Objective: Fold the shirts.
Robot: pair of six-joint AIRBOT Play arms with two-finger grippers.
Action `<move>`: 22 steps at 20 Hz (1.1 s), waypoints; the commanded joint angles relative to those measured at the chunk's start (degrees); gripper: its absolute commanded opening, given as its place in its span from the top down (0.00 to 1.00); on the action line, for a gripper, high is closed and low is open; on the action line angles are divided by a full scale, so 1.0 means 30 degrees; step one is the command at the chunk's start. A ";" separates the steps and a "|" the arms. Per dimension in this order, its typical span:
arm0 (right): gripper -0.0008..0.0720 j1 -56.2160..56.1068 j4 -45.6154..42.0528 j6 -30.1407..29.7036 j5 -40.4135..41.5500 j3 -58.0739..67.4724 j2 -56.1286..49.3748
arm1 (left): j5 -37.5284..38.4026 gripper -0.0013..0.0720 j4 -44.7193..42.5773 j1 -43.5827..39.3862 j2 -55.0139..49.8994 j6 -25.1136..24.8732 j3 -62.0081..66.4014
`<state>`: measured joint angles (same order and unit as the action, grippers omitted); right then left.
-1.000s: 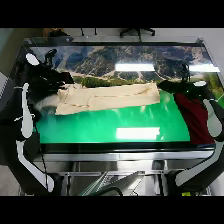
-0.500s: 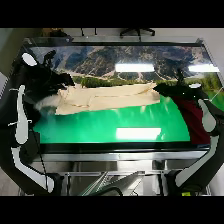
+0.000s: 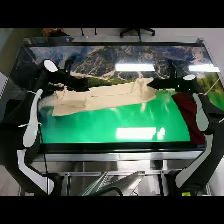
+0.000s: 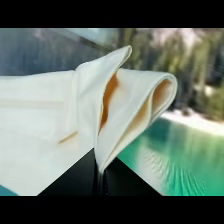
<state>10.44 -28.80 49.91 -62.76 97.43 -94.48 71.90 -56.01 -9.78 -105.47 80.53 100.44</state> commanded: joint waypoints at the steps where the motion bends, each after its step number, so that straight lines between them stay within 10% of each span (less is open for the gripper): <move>1: 0.96 -0.0051 0.1078 0.1734 -0.3024 0.2834 0.1137 | -0.2302 0.96 0.0226 -0.2514 -0.0714 -0.0015 -0.0576; 12: 0.96 -0.0073 0.1158 0.4947 -0.5785 0.5115 0.6382 | -0.6965 0.96 0.0262 -0.8371 -0.7249 0.3024 0.6601; 22: 0.96 -0.5836 0.1035 0.4379 -0.2200 0.5115 0.3330 | 0.1311 0.96 0.0240 -0.1275 0.1428 0.1829 0.6601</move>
<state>0.27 -25.67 64.86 -76.47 112.73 -81.71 68.05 -55.40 -21.37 -110.34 86.80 120.07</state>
